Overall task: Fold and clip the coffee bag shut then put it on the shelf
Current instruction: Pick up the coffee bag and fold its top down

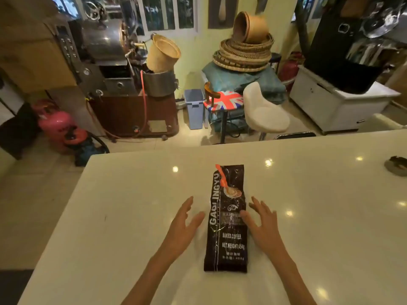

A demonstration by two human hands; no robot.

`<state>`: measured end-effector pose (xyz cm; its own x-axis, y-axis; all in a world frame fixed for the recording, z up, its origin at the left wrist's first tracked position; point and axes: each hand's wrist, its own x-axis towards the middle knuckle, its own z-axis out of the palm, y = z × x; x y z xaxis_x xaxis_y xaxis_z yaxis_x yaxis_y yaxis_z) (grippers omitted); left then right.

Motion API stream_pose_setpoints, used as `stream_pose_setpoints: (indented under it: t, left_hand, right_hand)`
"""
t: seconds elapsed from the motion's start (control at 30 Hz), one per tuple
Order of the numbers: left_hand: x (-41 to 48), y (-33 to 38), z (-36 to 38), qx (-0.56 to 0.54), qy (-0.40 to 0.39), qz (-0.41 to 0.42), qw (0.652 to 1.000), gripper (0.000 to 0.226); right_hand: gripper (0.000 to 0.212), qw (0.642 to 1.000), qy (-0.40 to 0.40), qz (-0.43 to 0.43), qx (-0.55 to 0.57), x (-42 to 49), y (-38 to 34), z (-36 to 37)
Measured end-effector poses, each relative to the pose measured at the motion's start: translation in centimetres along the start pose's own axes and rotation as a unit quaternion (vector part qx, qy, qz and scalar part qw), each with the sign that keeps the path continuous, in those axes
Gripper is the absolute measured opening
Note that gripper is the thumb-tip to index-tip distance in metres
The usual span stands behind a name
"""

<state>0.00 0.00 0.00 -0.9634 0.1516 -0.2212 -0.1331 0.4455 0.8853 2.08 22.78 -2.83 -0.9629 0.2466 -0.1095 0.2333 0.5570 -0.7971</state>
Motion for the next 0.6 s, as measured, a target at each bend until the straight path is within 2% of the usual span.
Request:
stream_pose_setpoints:
  t: [0.03, 0.13, 0.17, 0.27, 0.37, 0.5, 0.6]
  left_hand:
    - [0.8, 0.3, 0.6, -0.061, -0.012, -0.013, 0.998, 0.072]
    - [2.6, 1.8, 1.6, -0.165, -0.103, -0.066, 0.979, 0.068]
    - [3.1, 1.9, 1.9, -0.188, -0.128, -0.074, 0.971, 0.067]
    - [3.3, 2.3, 2.1, -0.196, -0.106, -0.04, 0.974, 0.053]
    - [3.5, 1.8, 1.6, -0.222, -0.09, -0.016, 0.971, 0.062]
    - [2.9, 1.8, 1.1, -0.225, -0.144, -0.02, 0.964, 0.051]
    - [2.7, 1.6, 1.0, -0.224, -0.116, -0.013, 0.967, 0.05]
  right_hand:
    - [0.093, 0.999, -0.007, 0.006, 0.053, 0.0, -0.4, 0.3]
    - [0.031, 0.977, -0.037, 0.027, 0.208, 0.0, -2.4, 1.1]
    - [0.02, 0.969, -0.035, 0.026, 0.245, 0.2, -2.9, 1.6]
    - [0.031, 0.944, -0.038, 0.036, 0.325, 0.1, -3.8, 2.0]
    - [0.045, 0.93, -0.07, 0.025, 0.36, -0.2, -4.6, 1.9]
    - [0.042, 0.927, -0.094, 0.021, 0.361, -0.3, -5.1, 2.4]
    - [0.048, 0.925, -0.095, 0.006, 0.368, -0.4, -5.1, 2.8]
